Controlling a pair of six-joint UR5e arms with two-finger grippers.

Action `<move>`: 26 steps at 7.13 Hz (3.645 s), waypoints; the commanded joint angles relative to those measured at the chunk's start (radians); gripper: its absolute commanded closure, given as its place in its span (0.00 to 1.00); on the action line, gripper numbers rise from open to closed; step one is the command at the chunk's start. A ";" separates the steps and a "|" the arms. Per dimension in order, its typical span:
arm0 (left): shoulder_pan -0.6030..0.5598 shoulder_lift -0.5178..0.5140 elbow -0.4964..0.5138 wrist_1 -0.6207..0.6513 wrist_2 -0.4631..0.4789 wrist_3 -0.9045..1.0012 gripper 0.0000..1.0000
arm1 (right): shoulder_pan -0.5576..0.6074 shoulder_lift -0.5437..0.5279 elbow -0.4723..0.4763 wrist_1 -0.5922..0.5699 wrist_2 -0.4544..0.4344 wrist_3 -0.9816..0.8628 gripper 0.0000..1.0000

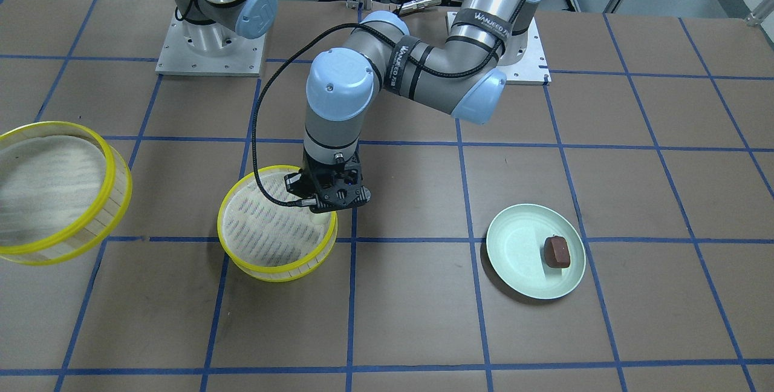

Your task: Stack buns with steamer

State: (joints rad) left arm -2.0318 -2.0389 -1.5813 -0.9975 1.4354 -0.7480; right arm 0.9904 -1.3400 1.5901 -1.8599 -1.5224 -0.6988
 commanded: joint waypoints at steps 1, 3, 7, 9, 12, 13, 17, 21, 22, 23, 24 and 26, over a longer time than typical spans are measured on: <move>-0.031 -0.047 0.023 0.040 -0.033 -0.060 1.00 | 0.045 -0.015 0.007 0.005 -0.028 0.105 1.00; -0.034 -0.056 0.026 0.042 -0.040 -0.071 0.33 | 0.048 -0.015 0.017 0.004 -0.035 0.127 1.00; -0.033 -0.020 0.030 0.040 -0.035 -0.099 0.10 | 0.183 -0.001 0.018 -0.015 -0.045 0.282 1.00; -0.016 0.005 0.034 0.040 -0.021 -0.079 0.08 | 0.241 0.001 0.019 -0.009 -0.083 0.350 1.00; 0.218 0.138 0.034 -0.189 -0.009 0.276 0.08 | 0.325 -0.001 0.074 -0.034 -0.076 0.497 1.00; 0.287 0.169 0.034 -0.258 0.003 0.388 0.08 | 0.373 -0.004 0.097 -0.036 -0.071 0.574 1.00; 0.500 0.201 -0.011 -0.311 0.181 0.693 0.00 | 0.563 -0.018 0.276 -0.250 -0.084 0.763 1.00; 0.630 0.160 -0.106 -0.207 0.198 0.916 0.00 | 0.583 -0.028 0.310 -0.298 -0.087 0.754 1.00; 0.653 0.136 -0.117 -0.185 0.192 0.918 0.02 | 0.583 -0.027 0.312 -0.297 -0.090 0.748 1.00; 0.669 0.099 -0.129 -0.118 0.188 0.932 0.02 | 0.582 -0.028 0.312 -0.288 -0.111 0.737 1.00; 0.671 0.071 -0.141 -0.084 0.186 0.938 0.02 | 0.582 -0.028 0.312 -0.289 -0.113 0.739 1.00; 0.674 0.013 -0.154 -0.069 0.188 0.937 0.03 | 0.579 -0.028 0.318 -0.286 -0.113 0.737 1.00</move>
State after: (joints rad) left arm -1.3611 -1.9890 -1.7252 -1.0807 1.6228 0.1883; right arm 1.5703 -1.3682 1.9038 -2.1479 -1.6341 0.0393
